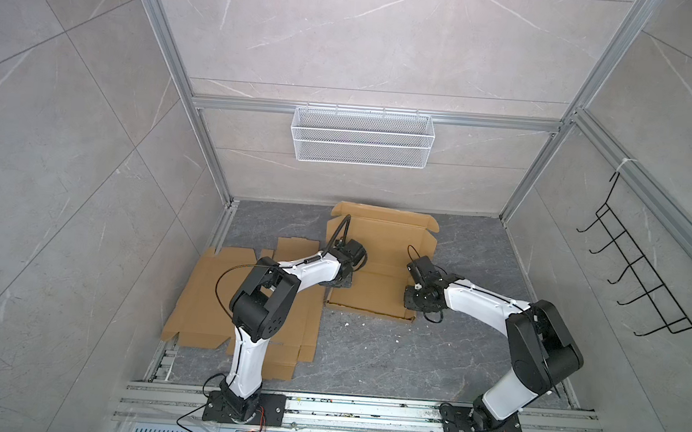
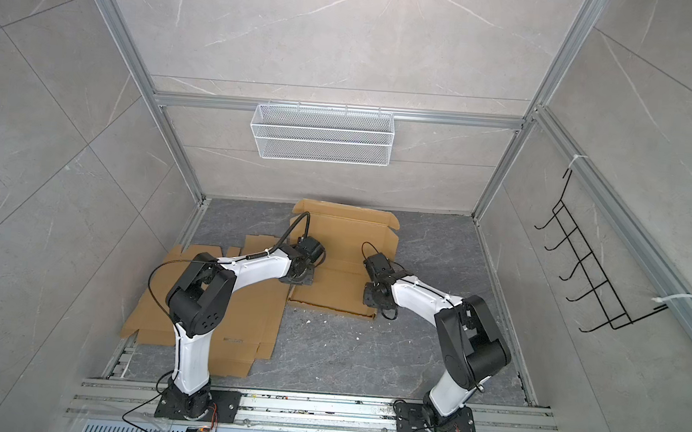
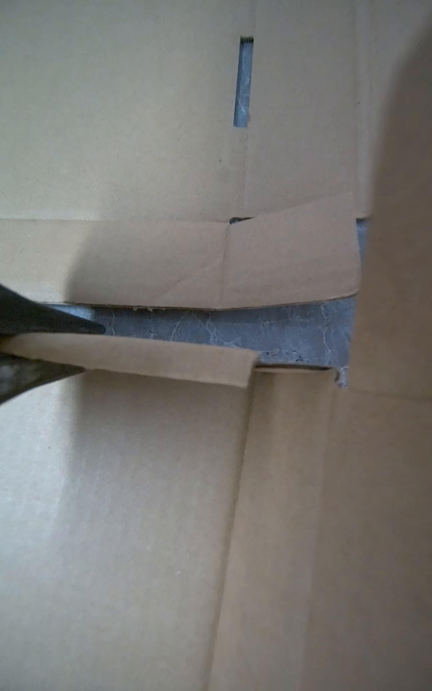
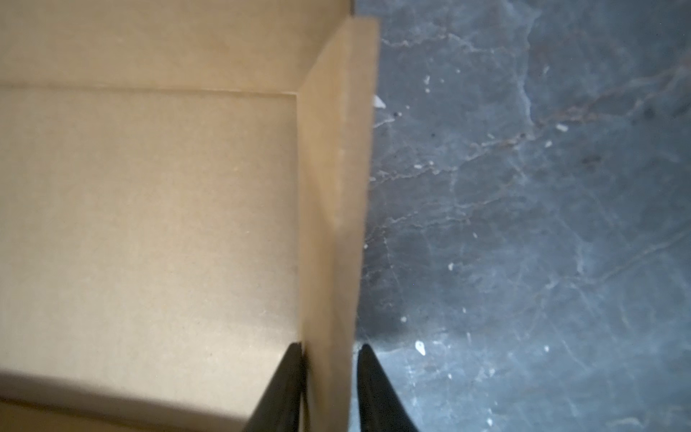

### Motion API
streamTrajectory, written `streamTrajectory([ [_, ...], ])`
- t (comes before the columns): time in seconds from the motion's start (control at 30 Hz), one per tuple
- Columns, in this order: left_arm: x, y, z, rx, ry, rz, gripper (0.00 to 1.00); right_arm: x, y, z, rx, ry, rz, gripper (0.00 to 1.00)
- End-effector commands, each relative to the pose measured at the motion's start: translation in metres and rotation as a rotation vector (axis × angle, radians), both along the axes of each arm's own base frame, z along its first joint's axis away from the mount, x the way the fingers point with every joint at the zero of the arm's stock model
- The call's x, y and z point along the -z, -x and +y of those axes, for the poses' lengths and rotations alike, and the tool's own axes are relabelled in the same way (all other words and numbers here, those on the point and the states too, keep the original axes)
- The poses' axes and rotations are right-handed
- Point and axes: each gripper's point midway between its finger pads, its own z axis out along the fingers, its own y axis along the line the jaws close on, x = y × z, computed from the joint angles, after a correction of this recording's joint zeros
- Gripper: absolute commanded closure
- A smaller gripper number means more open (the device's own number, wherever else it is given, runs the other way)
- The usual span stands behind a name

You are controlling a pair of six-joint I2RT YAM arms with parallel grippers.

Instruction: Fold the paper box

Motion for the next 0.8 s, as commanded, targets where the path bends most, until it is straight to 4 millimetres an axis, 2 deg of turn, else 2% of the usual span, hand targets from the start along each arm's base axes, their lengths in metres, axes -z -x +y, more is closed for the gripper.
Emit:
streamTrajectory([
  [0.0,0.062,0.034,0.039,-0.063,-0.132,0.157,1.00,-0.023,-0.006,-0.001,0.006,-0.044,-0.018,0.60],
  [0.2,0.062,0.033,0.039,-0.059,-0.134,0.155,1.00,-0.050,-0.015,-0.004,-0.009,-0.098,-0.043,0.50],
  [0.3,0.067,0.034,0.039,-0.064,-0.134,0.162,1.00,-0.057,-0.015,-0.006,-0.012,-0.091,-0.053,0.48],
  [0.37,0.067,0.034,0.038,-0.064,-0.125,0.161,1.00,-0.052,-0.015,-0.007,-0.020,-0.079,-0.040,0.50],
  [0.43,0.067,0.034,0.037,-0.063,-0.122,0.162,1.00,-0.038,-0.015,-0.008,-0.023,-0.058,-0.017,0.51],
  [0.57,0.068,0.036,0.038,-0.060,-0.123,0.169,1.00,-0.017,-0.025,-0.008,-0.034,-0.025,-0.008,0.51],
  [0.63,0.069,0.036,0.037,-0.060,-0.121,0.170,1.00,-0.006,-0.032,-0.014,-0.033,0.037,0.005,0.53],
  [0.67,0.069,0.037,0.037,-0.060,-0.119,0.173,1.00,-0.002,-0.035,-0.017,-0.035,0.070,0.010,0.56],
  [0.77,0.066,0.036,0.036,-0.060,-0.113,0.172,1.00,0.006,-0.037,-0.027,-0.065,0.220,0.032,0.71],
])
